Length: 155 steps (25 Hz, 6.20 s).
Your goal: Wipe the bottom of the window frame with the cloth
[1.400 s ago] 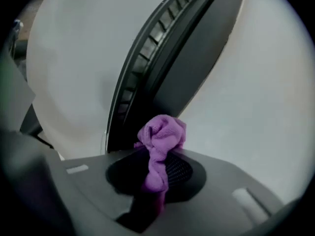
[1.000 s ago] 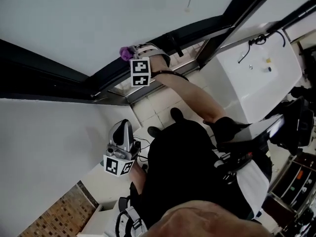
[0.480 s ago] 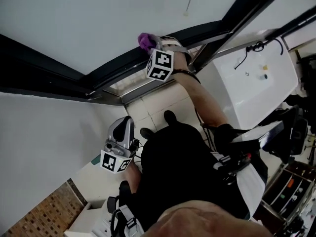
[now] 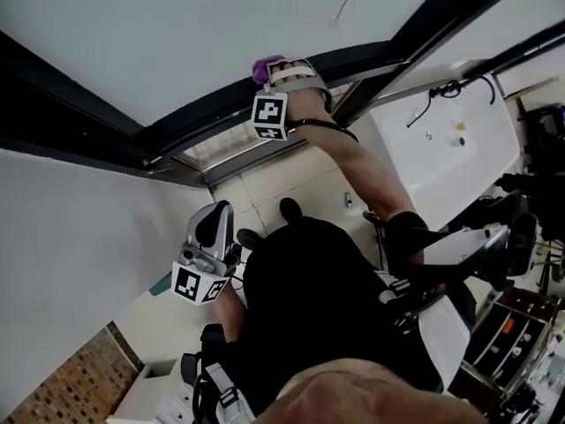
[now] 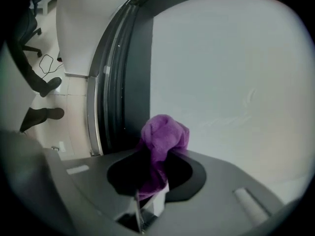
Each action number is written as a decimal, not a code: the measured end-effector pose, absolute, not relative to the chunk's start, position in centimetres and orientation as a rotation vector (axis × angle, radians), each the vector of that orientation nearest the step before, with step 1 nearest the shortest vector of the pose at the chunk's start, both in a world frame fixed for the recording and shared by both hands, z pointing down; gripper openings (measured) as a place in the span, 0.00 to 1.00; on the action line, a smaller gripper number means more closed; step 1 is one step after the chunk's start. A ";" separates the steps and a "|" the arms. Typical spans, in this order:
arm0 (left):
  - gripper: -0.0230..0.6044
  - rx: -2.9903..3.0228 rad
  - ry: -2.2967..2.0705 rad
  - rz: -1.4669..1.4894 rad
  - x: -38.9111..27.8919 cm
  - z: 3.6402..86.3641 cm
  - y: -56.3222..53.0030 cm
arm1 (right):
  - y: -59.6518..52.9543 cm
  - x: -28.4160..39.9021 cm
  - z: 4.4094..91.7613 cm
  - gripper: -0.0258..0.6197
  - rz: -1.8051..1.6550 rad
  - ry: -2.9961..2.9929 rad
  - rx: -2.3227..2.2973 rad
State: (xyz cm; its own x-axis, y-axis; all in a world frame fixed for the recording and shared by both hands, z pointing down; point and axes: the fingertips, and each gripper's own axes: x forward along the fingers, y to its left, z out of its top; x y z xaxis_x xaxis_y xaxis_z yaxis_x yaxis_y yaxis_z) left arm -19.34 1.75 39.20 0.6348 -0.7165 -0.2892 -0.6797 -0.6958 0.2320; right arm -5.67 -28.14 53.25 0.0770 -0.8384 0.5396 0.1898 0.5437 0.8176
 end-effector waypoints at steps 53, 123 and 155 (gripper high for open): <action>0.04 2.784 -1.114 -0.468 -15.6 38.8 1.5 | -28.9 -0.2 47.0 0.15 -0.057 -2.320 0.927; 0.04 2.781 -1.093 -0.298 -8.7 39.8 -1.2 | -27.7 3.2 49.4 0.15 0.361 -2.870 0.862; 0.04 2.852 -0.807 -0.402 -7.1 39.6 -7.4 | -30.9 6.2 52.2 0.15 -0.061 -2.340 1.183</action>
State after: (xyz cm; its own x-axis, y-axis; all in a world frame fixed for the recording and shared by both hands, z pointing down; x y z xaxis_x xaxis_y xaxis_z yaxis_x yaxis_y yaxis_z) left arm -7.13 -7.37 39.62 0.8194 -0.5316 -0.2144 -0.4912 -0.8440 0.2154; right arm 6.22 -30.86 52.23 -0.4880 -0.7633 0.4233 -0.7404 0.6189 0.2623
